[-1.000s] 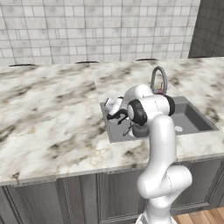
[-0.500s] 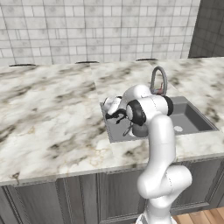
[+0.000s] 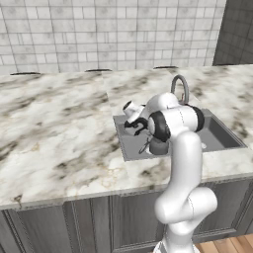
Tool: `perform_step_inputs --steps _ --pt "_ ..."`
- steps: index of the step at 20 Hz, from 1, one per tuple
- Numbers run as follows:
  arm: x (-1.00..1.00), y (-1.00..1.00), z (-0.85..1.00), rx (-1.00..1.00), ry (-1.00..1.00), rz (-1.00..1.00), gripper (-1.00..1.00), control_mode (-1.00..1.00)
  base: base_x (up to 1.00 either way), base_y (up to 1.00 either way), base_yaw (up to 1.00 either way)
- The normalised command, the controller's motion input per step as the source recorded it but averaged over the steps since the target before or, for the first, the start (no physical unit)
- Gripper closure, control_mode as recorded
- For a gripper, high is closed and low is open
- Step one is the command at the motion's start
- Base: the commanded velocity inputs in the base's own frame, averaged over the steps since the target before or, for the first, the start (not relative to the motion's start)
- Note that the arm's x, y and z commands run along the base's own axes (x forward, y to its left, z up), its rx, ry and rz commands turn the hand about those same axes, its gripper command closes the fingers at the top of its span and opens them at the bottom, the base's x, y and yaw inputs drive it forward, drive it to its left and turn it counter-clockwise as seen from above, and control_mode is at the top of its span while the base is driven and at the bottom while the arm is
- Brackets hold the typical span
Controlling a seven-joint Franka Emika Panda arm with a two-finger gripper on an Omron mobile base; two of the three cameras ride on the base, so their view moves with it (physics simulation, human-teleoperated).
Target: Open the cabinet, pick the kettle from the cabinet, and place it in the sink.
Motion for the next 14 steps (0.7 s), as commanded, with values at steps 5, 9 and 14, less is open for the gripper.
perform_step_inputs --steps 5,9,14 --pt "-0.10 0.00 0.26 0.13 -0.03 0.19 -1.00 -1.00 0.00 0.00 0.00" --pt "-0.19 0.00 0.25 0.08 -0.13 0.24 -1.00 -1.00 0.00 0.00 0.00" --pt "-0.23 0.00 0.27 0.14 -0.16 0.25 -1.00 -1.00 0.00 0.00 0.00"
